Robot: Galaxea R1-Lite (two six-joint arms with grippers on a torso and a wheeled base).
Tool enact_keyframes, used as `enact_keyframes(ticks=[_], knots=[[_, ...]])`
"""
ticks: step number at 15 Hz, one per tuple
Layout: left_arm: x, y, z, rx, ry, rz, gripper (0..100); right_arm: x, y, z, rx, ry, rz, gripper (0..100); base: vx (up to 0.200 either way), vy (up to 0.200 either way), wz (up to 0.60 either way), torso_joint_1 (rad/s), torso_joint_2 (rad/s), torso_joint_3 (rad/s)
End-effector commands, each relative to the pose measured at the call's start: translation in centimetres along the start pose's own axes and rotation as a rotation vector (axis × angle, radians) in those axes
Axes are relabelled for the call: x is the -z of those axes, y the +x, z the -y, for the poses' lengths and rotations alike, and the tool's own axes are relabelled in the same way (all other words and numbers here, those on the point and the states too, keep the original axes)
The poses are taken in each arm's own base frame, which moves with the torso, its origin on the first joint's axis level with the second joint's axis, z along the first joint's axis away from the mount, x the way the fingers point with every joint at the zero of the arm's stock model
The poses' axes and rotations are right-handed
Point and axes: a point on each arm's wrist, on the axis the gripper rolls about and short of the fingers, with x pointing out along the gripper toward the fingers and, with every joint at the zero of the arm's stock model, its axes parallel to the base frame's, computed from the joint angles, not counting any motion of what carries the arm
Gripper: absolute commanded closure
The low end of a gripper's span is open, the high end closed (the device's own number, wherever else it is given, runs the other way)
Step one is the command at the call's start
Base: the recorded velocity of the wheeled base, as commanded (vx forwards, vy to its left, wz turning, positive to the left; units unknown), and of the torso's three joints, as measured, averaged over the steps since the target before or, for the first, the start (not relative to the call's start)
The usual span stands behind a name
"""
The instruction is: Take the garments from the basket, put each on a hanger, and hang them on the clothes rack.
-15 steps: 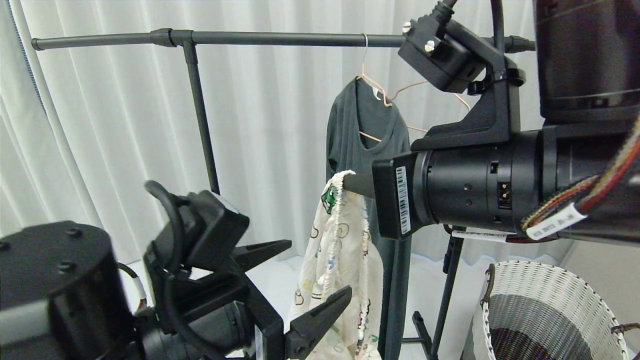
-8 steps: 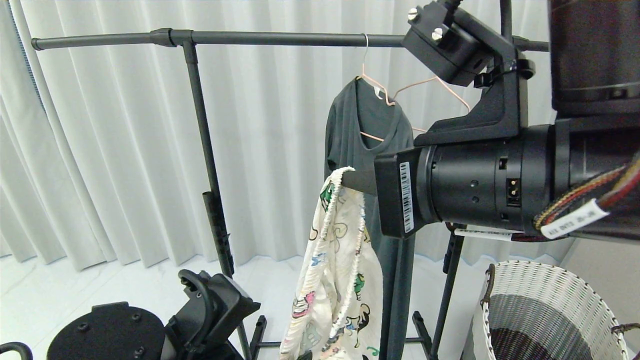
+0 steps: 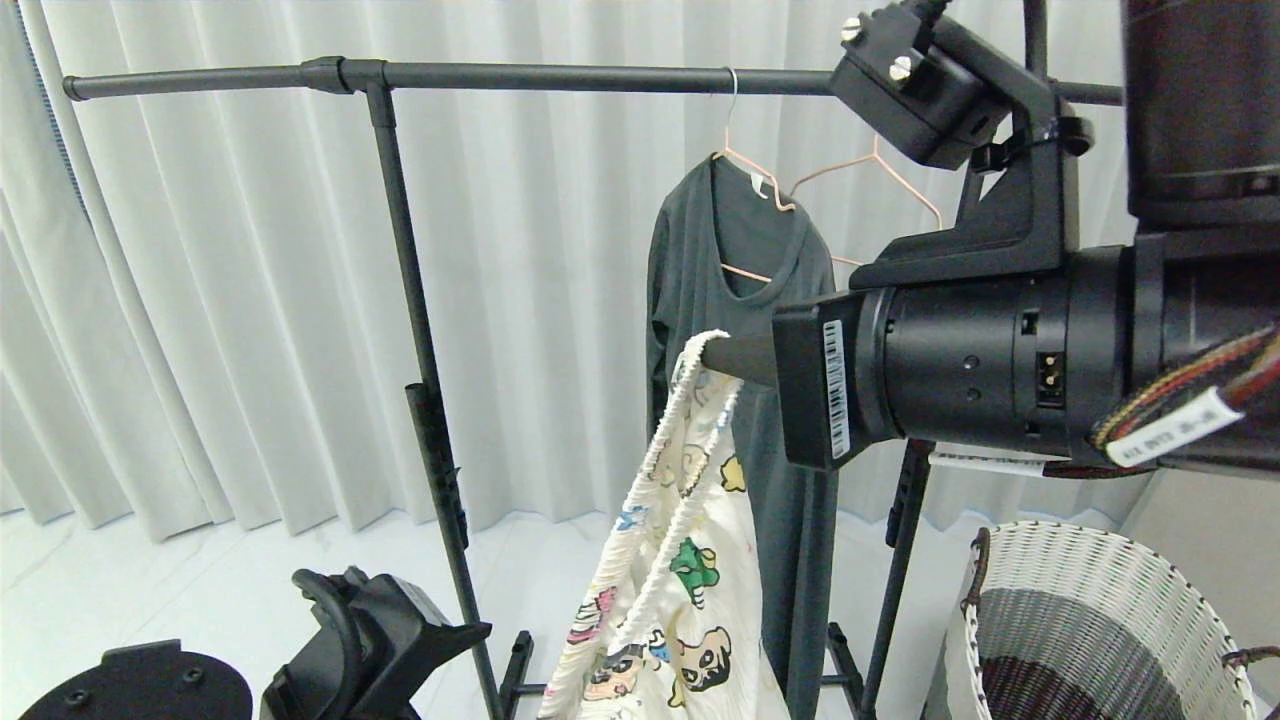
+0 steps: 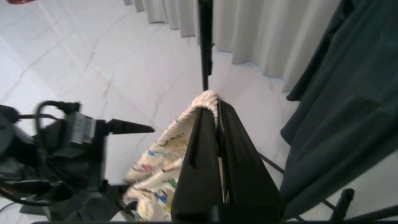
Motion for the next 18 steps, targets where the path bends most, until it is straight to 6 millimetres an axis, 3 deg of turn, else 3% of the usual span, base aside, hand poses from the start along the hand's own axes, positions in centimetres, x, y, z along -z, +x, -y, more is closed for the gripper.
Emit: enact_keyframes(ticks=[1, 3, 6, 8, 12, 14, 15, 18], knots=[[-0.3, -0.7, -0.1, -0.008, -0.002, 0.036, 100, -0.2, -0.7, 0.8, 0.021, 0.004, 0.011, 100, 0.0, 0.0, 0.0, 0.0, 0.0, 0.0], [-1.6, -1.2, -0.3, -0.074, -0.009, 0.104, 100, 0.1, -2.3, 2.4, 0.075, -0.009, 0.016, 100, 0.0, 0.0, 0.0, 0.0, 0.0, 0.0], [-5.0, -2.1, -1.3, -0.154, 0.019, 0.179, 100, 2.4, -6.8, 4.6, 0.148, -0.059, -0.063, 100, 0.0, 0.0, 0.0, 0.0, 0.0, 0.0], [-9.3, -3.6, -1.9, -0.179, 0.025, 0.123, 100, 3.2, -9.3, 5.1, 0.149, -0.098, -0.073, 100, 0.0, 0.0, 0.0, 0.0, 0.0, 0.0], [-20.3, -8.1, -2.2, -0.122, 0.013, 0.134, 100, -0.3, -11.3, 5.8, 0.2, -0.111, 0.074, 100, 0.0, 0.0, 0.0, 0.0, 0.0, 0.0], [-23.9, -9.0, -2.3, -0.116, -0.014, 0.181, 100, -2.7, -11.9, 5.6, 0.204, -0.14, 0.153, 100, 0.0, 0.0, 0.0, 0.0, 0.0, 0.0], [-25.2, -9.0, -2.2, -0.115, -0.033, 0.209, 100, -3.8, -12.3, 5.4, 0.199, -0.141, 0.189, 100, 0.0, 0.0, 0.0, 0.0, 0.0, 0.0], [-26.0, -9.3, -2.3, -0.113, -0.036, 0.236, 100, -5.0, -13.0, 5.2, 0.202, -0.171, 0.208, 100, 0.0, 0.0, 0.0, 0.0, 0.0, 0.0]])
